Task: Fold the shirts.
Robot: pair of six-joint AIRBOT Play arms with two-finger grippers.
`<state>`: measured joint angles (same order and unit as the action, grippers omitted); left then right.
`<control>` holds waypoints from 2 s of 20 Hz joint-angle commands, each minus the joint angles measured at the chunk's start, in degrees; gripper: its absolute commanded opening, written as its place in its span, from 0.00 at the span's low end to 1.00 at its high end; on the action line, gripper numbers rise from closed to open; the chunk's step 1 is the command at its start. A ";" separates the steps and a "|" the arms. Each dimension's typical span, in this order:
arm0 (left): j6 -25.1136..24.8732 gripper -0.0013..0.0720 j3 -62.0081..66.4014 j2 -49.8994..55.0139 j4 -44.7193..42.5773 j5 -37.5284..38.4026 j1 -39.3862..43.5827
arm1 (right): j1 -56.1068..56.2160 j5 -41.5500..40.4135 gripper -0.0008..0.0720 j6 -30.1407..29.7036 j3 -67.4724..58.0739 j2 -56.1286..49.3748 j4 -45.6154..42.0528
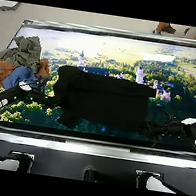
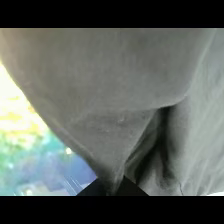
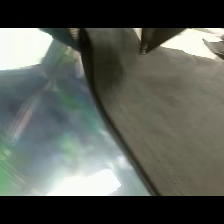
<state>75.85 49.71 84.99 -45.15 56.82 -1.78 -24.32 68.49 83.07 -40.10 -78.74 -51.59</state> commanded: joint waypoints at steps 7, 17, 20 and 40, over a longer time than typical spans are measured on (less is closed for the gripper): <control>-2.40 0.06 9.86 -5.42 -3.91 10.64 -2.16 | 5.44 1.90 0.07 -2.51 -13.22 2.43 0.24; 6.88 0.06 69.07 -33.66 -14.86 -2.58 -10.27 | 5.57 -17.81 0.07 1.88 -70.51 28.81 -25.51; 8.66 0.06 68.35 -39.23 -14.88 -3.13 -10.29 | 5.57 -12.79 0.07 3.74 -70.53 34.14 -28.39; 3.85 0.06 29.00 0.52 -16.28 3.39 -1.70 | 14.93 11.02 0.07 9.73 -58.69 -17.07 -30.91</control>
<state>80.34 84.90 75.90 -62.72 66.17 -5.63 -11.70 86.83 89.12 -101.27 -85.45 -81.01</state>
